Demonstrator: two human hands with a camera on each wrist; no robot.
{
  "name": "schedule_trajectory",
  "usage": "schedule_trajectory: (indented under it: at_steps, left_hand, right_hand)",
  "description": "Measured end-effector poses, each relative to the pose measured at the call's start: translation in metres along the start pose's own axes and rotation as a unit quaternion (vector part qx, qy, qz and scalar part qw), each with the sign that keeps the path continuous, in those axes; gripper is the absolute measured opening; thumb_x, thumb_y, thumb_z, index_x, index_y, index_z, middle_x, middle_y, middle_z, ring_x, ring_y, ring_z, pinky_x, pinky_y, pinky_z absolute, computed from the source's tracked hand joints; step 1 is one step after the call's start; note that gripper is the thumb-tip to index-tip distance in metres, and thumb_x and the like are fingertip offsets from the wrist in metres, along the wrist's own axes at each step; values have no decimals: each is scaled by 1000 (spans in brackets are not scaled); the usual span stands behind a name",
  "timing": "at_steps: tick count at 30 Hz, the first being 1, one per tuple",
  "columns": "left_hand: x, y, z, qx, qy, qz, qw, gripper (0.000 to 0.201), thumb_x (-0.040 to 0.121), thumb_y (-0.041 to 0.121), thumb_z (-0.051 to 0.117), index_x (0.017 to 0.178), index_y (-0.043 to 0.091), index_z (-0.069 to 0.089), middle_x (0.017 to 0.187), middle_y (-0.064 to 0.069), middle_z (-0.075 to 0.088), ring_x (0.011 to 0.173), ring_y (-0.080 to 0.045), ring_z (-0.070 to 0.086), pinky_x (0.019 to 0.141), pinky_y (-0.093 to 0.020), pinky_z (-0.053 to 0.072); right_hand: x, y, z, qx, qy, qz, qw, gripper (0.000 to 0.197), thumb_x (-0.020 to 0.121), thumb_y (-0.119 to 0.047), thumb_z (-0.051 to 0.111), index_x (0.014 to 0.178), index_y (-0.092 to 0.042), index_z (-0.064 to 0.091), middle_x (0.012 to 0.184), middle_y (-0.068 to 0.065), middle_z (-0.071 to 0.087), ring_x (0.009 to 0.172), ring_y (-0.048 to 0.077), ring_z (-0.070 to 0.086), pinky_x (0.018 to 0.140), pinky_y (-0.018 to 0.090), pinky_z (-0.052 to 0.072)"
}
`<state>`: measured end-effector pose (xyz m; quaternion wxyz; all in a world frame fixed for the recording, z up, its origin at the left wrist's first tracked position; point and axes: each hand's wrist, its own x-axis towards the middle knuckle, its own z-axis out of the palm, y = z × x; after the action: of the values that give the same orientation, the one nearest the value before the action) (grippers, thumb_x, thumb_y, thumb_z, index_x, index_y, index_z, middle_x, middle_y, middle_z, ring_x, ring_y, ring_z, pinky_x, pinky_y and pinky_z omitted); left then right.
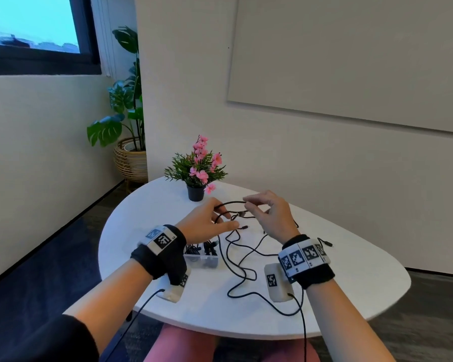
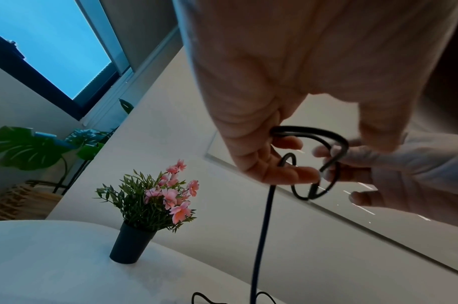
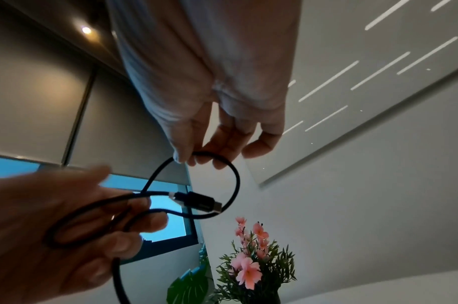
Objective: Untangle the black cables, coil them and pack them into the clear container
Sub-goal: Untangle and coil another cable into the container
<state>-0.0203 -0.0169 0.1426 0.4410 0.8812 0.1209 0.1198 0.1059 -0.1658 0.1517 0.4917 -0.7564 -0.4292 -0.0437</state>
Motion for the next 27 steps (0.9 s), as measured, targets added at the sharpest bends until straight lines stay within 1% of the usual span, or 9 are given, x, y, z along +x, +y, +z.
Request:
schedule_trajectory:
  at_steps: [6, 8, 11, 13, 15, 18, 22, 25, 27]
  left_hand:
    - [7, 1, 1, 4, 37, 19, 999, 23, 81, 25, 72, 98, 24, 56, 115, -1, 54, 104, -13, 58, 87, -29, 54]
    - [10, 0, 0, -23, 38, 18, 999, 32, 84, 2, 64, 98, 30, 57, 120, -1, 55, 112, -14, 56, 87, -24, 52]
    - [12, -1, -2, -57, 40, 17, 997, 50, 83, -20, 38, 113, 15, 57, 107, -5, 66, 109, -16, 61, 77, -7, 47]
    - [12, -3, -2, -66, 43, 1, 997, 47, 87, -18, 37, 124, 7, 50, 107, -11, 69, 104, -15, 62, 75, -4, 45]
    - [13, -9, -1, -93, 58, -21, 994, 37, 93, -8, 42, 126, 5, 48, 113, -13, 68, 105, -17, 63, 84, -10, 46]
    - [12, -13, -3, -178, 71, -48, 980, 25, 99, 1, 38, 119, -3, 53, 116, -21, 64, 103, -26, 64, 92, -25, 49]
    - [6, -7, -11, -226, 62, -40, 971, 28, 101, 13, 36, 107, -4, 58, 93, -16, 70, 75, -9, 70, 71, -11, 52]
    - [4, -6, -19, -210, 81, -39, 974, 31, 99, 24, 43, 85, 6, 64, 69, -3, 72, 67, -9, 69, 79, -26, 49]
    - [1, -6, -22, -186, 68, -36, 979, 33, 99, 27, 43, 77, 10, 61, 62, 1, 66, 69, -14, 67, 78, -29, 47]
  right_hand:
    - [0, 5, -9, -24, -12, 12, 1000, 7, 87, -18, 64, 91, -19, 70, 90, -4, 62, 82, -1, 53, 68, 1, 37]
    - [2, 7, -11, -26, -14, 16, 999, 7, 89, -19, 62, 91, -20, 69, 91, -3, 62, 82, 1, 54, 69, 3, 38]
    - [3, 6, -12, 13, -26, 38, 999, 10, 90, -19, 60, 91, -18, 70, 89, -5, 66, 77, 1, 55, 72, 13, 40]
    - [2, 5, -12, 40, -23, 46, 998, 12, 91, -17, 58, 92, -16, 70, 85, -8, 67, 73, -5, 55, 72, 15, 41]
    - [2, 5, -13, 61, -3, 46, 997, 14, 93, -15, 55, 92, -16, 69, 81, -13, 64, 71, -9, 54, 71, 12, 40]
    - [4, 10, -15, 92, 43, 56, 993, 14, 94, -16, 53, 94, -20, 66, 89, -8, 66, 85, 1, 58, 77, 13, 42]
    - [3, 18, -18, 95, 62, 61, 992, 13, 93, -20, 54, 96, -22, 67, 93, -5, 67, 89, 11, 59, 79, 16, 44]
    - [4, 22, -19, 103, 82, 66, 989, 13, 93, -21, 54, 98, -21, 67, 100, -1, 68, 95, 12, 60, 83, 20, 44]
    - [6, 23, -21, 126, 100, 76, 984, 12, 94, -20, 54, 97, -22, 66, 101, 0, 67, 95, 11, 58, 83, 18, 42]
